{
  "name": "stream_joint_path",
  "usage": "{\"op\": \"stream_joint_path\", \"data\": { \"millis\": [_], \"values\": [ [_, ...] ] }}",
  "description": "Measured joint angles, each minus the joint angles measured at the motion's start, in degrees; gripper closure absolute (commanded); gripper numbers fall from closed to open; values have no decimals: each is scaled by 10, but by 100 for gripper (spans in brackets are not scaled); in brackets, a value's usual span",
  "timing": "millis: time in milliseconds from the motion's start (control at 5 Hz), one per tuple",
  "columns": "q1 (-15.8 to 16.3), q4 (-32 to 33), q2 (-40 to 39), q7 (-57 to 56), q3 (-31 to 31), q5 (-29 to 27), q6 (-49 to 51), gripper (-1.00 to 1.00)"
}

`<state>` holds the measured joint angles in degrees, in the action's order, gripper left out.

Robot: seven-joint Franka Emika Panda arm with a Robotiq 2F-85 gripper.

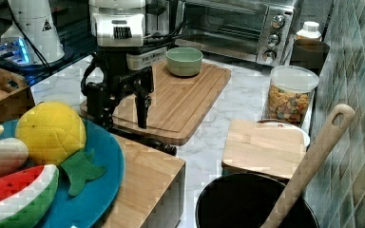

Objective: Open the drawer.

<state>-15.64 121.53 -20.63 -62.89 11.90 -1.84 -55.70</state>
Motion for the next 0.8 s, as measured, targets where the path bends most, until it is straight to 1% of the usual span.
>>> {"op": "stream_joint_path", "data": {
  "millis": [200, 400, 800],
  "values": [
    [0, 6, 13, 0, -19, -7, 25, -100],
    [18, 27, 26, 18, -29, -7, 14, -100],
    [78, 59, 51, 160, -35, -7, 12, -100]
  ]
}}
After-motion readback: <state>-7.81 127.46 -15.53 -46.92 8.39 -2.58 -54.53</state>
